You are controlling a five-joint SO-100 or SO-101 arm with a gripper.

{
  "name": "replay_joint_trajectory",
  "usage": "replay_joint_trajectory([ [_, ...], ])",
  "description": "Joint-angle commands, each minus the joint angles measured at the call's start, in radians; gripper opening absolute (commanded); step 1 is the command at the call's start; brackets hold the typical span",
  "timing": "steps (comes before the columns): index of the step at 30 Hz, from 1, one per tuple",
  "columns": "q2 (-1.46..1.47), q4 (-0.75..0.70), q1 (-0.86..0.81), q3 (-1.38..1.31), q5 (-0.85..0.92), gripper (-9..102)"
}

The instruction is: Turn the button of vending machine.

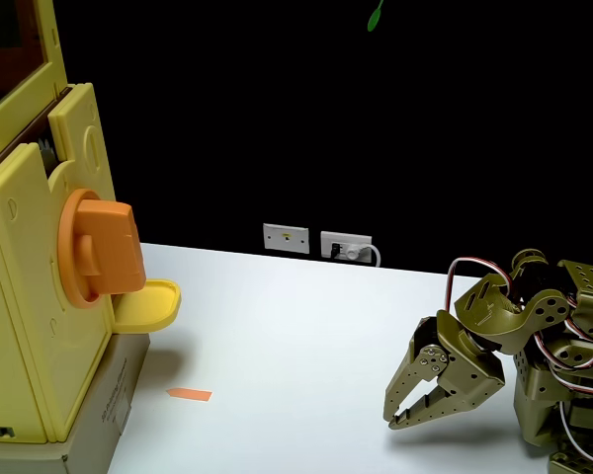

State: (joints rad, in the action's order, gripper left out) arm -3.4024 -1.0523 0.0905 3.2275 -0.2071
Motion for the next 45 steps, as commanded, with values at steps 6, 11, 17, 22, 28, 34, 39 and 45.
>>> replay_joint_trajectory([
  [6, -0.137, -0.049, -0.453, 0.161, -1.054, 3],
  [11, -0.138, -0.049, -0.497, 0.161, -1.029, 3],
  [17, -0.138, -0.049, -0.488, 0.161, -1.017, 3],
  [22, -0.14, -0.041, -0.465, 0.161, -0.931, 3],
  [28, -0.141, -0.014, -0.442, 0.158, -0.822, 1],
  [34, -0.141, -0.003, -0.425, 0.112, -0.548, 6],
  [39, -0.141, 0.066, -0.399, 0.086, -0.261, 6],
  [45, -0.141, 0.091, -0.356, 0.072, -0.034, 8],
])
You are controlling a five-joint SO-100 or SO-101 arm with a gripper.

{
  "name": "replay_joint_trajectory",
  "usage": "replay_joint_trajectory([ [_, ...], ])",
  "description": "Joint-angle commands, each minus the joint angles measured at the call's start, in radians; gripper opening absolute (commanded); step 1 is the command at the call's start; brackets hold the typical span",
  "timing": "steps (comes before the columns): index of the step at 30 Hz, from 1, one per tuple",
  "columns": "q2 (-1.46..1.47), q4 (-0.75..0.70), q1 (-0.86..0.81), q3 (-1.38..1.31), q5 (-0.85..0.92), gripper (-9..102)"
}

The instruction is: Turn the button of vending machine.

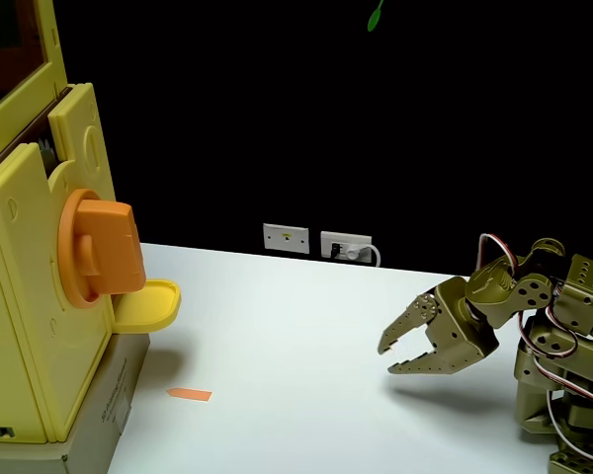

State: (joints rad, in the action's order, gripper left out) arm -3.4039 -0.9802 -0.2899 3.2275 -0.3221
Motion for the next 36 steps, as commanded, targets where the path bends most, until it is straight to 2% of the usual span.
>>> replay_joint_trajectory([
  [1, -0.14, 0.023, 0.035, 0.072, 0.103, 7],
  [5, -0.14, 0.037, 0.072, 0.074, 0.135, 2],
  [21, -0.14, 0.118, 0.213, 0.091, 0.291, -1],
  [27, -0.132, 0.141, 0.265, 0.091, 0.287, -1],
  [32, -0.086, 0.287, 0.296, 0.12, 0.192, -2],
  [36, 0.005, 0.359, 0.337, 0.112, 0.19, 0],
])
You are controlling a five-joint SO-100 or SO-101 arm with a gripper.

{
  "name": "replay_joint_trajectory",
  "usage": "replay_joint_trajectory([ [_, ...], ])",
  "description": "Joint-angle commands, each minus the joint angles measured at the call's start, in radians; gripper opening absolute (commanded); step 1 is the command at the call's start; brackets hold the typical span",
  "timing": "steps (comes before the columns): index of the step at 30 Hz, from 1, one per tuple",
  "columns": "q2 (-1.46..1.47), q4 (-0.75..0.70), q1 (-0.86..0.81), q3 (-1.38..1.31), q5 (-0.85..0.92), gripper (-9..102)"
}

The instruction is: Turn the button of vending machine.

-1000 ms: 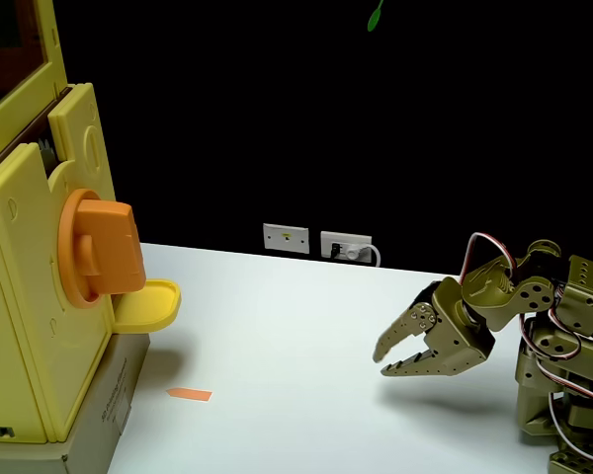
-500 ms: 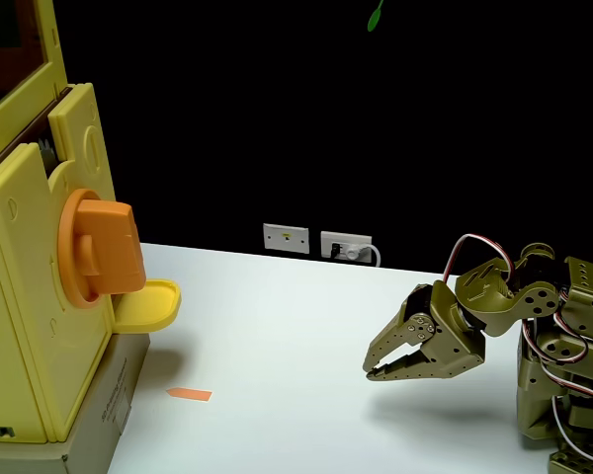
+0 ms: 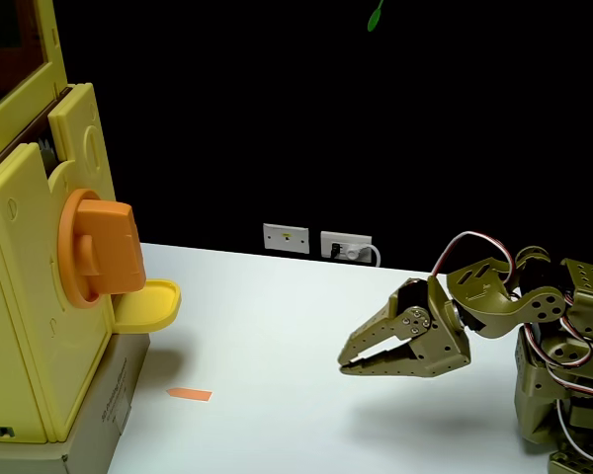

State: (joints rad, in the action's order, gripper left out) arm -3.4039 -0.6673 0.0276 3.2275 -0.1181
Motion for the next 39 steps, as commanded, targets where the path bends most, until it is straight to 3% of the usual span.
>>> replay_joint_trajectory([
  [1, 0.037, 0.044, 0.021, 0.098, -0.005, 0],
  [9, 0.261, -0.089, 0.002, -0.249, 0.201, 0],
  [16, 0.35, 0.009, -0.002, -0.469, 0.364, 0],
  [24, 0.394, 0.268, 0.026, -0.509, 0.657, 0],
  [32, 0.46, 0.456, 0.038, -0.431, 1.097, 0],
  [39, 0.551, 0.862, -0.029, -0.29, 1.299, -1],
])
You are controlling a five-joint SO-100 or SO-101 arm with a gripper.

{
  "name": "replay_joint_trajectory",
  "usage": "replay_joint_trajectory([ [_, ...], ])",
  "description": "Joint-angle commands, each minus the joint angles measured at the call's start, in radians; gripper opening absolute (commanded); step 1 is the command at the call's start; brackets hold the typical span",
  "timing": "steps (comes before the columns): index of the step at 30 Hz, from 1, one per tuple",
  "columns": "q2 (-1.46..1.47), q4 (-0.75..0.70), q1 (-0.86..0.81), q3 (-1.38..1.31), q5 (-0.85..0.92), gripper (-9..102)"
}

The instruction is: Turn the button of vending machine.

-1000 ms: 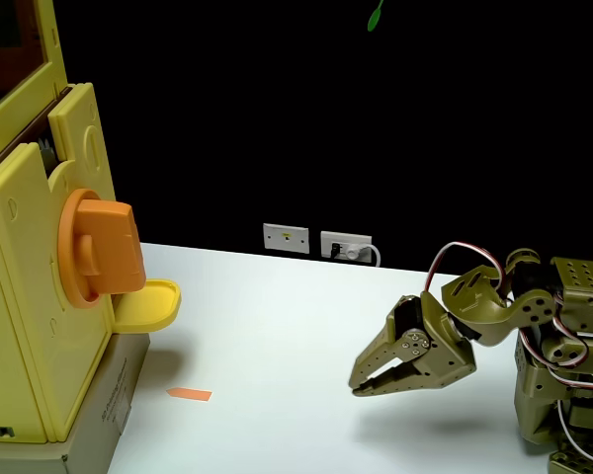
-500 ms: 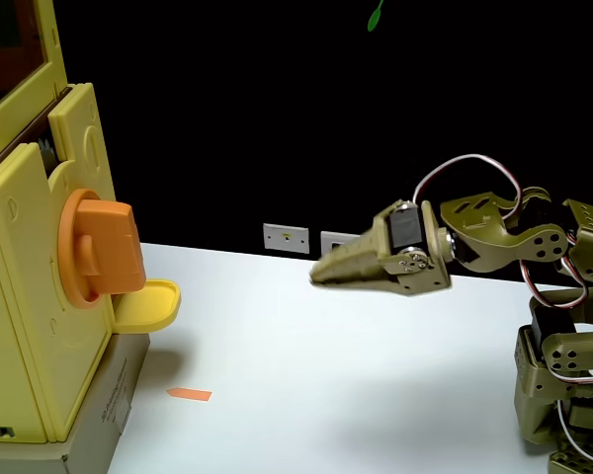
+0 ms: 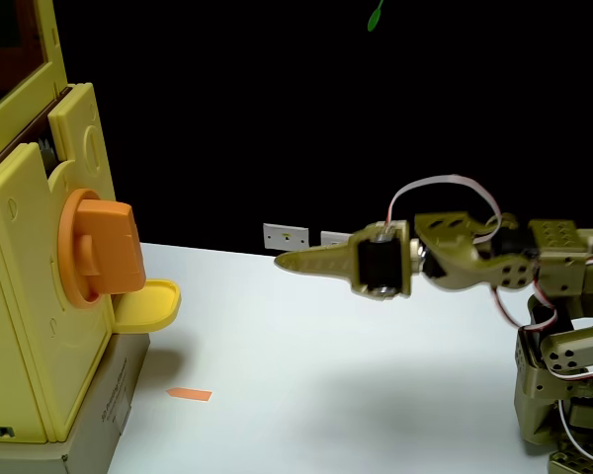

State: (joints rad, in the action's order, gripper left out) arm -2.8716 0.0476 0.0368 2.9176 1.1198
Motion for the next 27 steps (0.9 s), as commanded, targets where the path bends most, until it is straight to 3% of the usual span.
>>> replay_joint_trajectory([
  [1, 0.025, 0.179, -0.057, 0.031, 0.08, 0],
  [5, 0.055, 0.272, -0.097, 0.064, 0.144, 3],
  [9, 0.112, 0.469, -0.087, 0.13, 0.146, 3],
  [16, 0.189, 0.609, -0.109, 0.201, 0.167, 3],
  [20, 0.265, 0.592, -0.104, 0.166, 0.207, 8],
  [27, 0.449, 0.442, -0.098, -0.087, 0.227, 28],
])
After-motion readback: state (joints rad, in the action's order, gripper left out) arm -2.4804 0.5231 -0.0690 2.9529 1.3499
